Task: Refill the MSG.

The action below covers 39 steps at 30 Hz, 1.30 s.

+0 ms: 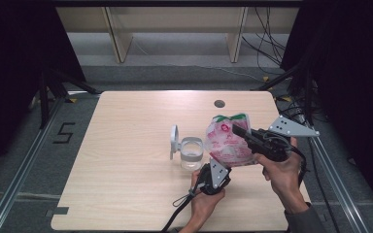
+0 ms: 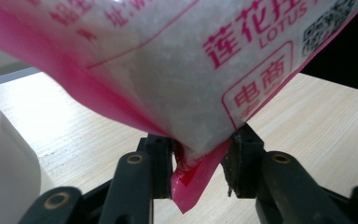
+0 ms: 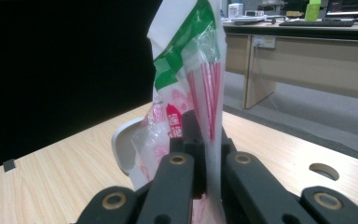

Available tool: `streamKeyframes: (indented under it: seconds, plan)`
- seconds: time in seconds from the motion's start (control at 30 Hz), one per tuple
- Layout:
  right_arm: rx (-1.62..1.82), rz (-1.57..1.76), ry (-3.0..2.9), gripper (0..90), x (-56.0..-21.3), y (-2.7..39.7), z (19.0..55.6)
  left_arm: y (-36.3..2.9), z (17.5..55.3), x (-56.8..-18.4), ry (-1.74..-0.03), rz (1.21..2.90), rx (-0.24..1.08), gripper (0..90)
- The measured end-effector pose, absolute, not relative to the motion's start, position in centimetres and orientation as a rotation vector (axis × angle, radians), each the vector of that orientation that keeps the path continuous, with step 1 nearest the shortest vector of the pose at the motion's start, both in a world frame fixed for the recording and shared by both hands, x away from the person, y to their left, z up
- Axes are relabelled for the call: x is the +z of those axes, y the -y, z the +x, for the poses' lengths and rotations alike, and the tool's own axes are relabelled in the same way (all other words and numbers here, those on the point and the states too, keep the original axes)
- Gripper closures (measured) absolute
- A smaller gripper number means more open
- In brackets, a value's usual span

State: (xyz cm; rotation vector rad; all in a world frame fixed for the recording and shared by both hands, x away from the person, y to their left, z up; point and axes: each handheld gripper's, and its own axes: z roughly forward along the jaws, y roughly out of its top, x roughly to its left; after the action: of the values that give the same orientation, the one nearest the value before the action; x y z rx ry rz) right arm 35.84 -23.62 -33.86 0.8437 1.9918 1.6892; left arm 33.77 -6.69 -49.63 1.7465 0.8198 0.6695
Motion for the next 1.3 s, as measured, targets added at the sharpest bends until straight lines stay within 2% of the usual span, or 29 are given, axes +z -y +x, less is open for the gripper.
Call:
streamKeyframes:
  seconds: [0.63,1.0,1.3]
  plan:
    - [1.659,0.886,-1.979,90.0,-33.2,22.3,37.5,7.8,34.4,-49.5,-0.944,1.615,0.619,67.0]
    - [1.683,0.967,-1.954,90.0,-33.8,21.4,38.8,7.4,34.6,-50.1,-1.019,1.548,0.709,61.1]
    - [1.675,0.983,-1.936,90.0,-33.9,21.8,38.7,7.7,34.3,-50.1,-1.031,1.55,0.712,59.9]
